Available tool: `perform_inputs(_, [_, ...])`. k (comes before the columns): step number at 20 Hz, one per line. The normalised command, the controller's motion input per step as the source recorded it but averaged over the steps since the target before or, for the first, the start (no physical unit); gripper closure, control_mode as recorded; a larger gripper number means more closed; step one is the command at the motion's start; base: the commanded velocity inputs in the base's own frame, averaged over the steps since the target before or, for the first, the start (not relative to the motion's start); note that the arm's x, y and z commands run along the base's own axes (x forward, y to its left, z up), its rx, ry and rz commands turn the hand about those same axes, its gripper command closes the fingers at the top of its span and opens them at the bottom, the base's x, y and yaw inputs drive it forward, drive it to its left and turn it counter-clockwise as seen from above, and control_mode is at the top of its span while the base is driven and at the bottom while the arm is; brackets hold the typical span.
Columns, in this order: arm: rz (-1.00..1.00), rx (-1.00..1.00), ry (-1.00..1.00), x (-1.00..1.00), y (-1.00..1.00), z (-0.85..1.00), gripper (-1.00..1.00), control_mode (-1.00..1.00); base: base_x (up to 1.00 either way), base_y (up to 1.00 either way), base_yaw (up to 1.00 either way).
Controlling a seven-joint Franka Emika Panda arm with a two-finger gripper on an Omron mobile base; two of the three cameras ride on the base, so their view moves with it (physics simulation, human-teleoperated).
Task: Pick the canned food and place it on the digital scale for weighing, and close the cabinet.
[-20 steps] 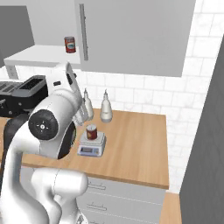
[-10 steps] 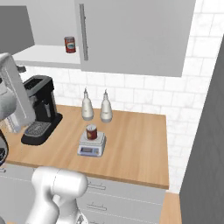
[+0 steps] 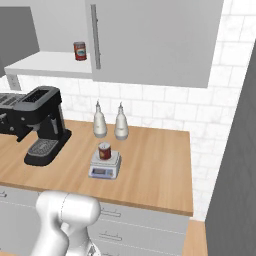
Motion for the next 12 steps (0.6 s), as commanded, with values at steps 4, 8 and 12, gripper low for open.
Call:
perform_inputs(4, [-0.12, 0.2, -0.24, -0.39, 1.0, -1.0, -1.0, -1.0, 0.0, 0.0, 0.0])
perform_inputs(8, [-0.13, 0.0, -0.09, 0.44, 1.0, -0.85, -1.0, -1.0, 0.0, 0.0, 0.0])
perform_inputs(12, [-0.08, 0.0, -0.02, 0.53, 1.0, -0.8, -1.0, -1.0, 0.0, 0.0, 0.0])
